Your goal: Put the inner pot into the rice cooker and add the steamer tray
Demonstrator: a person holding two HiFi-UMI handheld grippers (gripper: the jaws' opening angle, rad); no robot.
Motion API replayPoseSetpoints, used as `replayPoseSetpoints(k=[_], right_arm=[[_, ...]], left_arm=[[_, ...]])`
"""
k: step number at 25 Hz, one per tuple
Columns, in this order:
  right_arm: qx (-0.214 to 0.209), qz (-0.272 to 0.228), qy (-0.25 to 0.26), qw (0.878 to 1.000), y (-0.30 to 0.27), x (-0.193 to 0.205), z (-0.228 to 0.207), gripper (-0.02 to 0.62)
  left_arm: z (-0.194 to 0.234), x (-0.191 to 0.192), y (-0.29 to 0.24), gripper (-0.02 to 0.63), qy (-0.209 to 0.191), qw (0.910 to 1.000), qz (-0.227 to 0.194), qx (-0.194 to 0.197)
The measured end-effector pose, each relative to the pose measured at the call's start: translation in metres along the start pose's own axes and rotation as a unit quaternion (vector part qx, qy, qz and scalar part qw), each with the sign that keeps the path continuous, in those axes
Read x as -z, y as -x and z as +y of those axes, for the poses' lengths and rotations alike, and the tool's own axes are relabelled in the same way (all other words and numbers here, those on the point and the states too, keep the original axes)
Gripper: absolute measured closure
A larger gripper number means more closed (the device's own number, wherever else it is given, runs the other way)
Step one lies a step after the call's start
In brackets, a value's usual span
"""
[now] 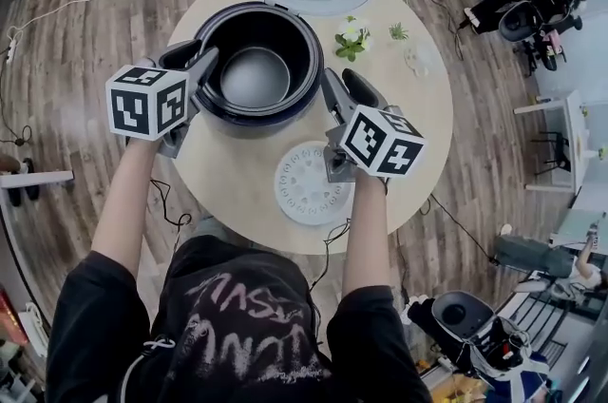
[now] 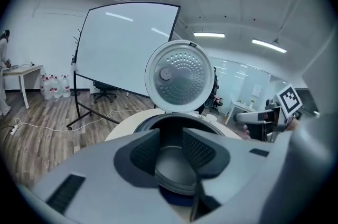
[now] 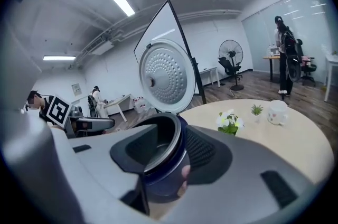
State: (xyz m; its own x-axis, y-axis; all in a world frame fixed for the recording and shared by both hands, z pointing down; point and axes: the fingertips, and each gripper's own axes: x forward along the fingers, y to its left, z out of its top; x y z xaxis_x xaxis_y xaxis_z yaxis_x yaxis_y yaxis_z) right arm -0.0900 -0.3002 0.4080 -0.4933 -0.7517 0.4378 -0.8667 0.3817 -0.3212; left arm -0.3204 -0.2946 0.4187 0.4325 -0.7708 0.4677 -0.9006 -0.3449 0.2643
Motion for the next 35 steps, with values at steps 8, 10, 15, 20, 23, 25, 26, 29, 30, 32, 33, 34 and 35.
replayPoseSetpoints(k=[8,10,15,20,23,25,26,29,30,32,33,34,35], right_arm=[[0.044,-0.069,-0.039,0.996,0.061,-0.005,-0.015,0.486],[0.061,-0.087,-0.049,0.993,0.081,-0.002,-0.021,0.51],[0.106,-0.128,-0.076,0.983,0.125,0.005,-0.044,0.572],[0.139,-0.156,-0.097,0.973,0.169,0.017,-0.06,0.591],[0.157,-0.174,-0.104,0.967,0.199,0.027,-0.067,0.591],[0.169,-0.188,-0.106,0.962,0.22,0.033,-0.071,0.591],[0.175,-0.198,-0.105,0.959,0.232,0.034,-0.073,0.591],[0.198,-0.231,-0.087,0.949,0.271,0.037,-0.076,0.591],[0.209,-0.24,-0.077,0.945,0.285,0.037,-0.076,0.591],[0.234,-0.257,-0.061,0.936,0.311,0.04,-0.077,0.589],[0.244,-0.264,-0.056,0.931,0.322,0.042,-0.078,0.59],[0.252,-0.271,-0.055,0.928,0.331,0.044,-0.079,0.59],[0.257,-0.276,-0.054,0.925,0.339,0.046,-0.08,0.59]], left_arm=[[-0.035,-0.017,0.011,0.506,-0.005,0.9965,-0.063,0.054],[-0.048,-0.019,0.012,0.531,-0.01,0.9952,-0.071,0.067],[-0.08,-0.02,0.011,0.587,-0.021,0.9912,-0.088,0.096],[-0.119,-0.014,0.01,0.595,-0.053,0.9863,-0.089,0.128],[-0.147,-0.011,0.012,0.595,-0.064,0.9814,-0.099,0.151],[-0.168,-0.009,0.014,0.595,-0.073,0.9774,-0.109,0.166],[-0.178,-0.008,0.014,0.595,-0.08,0.9751,-0.115,0.172],[-0.211,-0.007,0.016,0.595,-0.104,0.9666,-0.129,0.196],[-0.223,-0.007,0.018,0.595,-0.111,0.963,-0.133,0.206],[-0.244,-0.009,0.021,0.595,-0.127,0.9558,-0.142,0.224],[-0.253,-0.009,0.022,0.595,-0.135,0.9528,-0.146,0.229],[-0.261,-0.009,0.023,0.595,-0.143,0.9501,-0.15,0.233],[-0.269,-0.009,0.024,0.595,-0.15,0.9475,-0.153,0.237]])
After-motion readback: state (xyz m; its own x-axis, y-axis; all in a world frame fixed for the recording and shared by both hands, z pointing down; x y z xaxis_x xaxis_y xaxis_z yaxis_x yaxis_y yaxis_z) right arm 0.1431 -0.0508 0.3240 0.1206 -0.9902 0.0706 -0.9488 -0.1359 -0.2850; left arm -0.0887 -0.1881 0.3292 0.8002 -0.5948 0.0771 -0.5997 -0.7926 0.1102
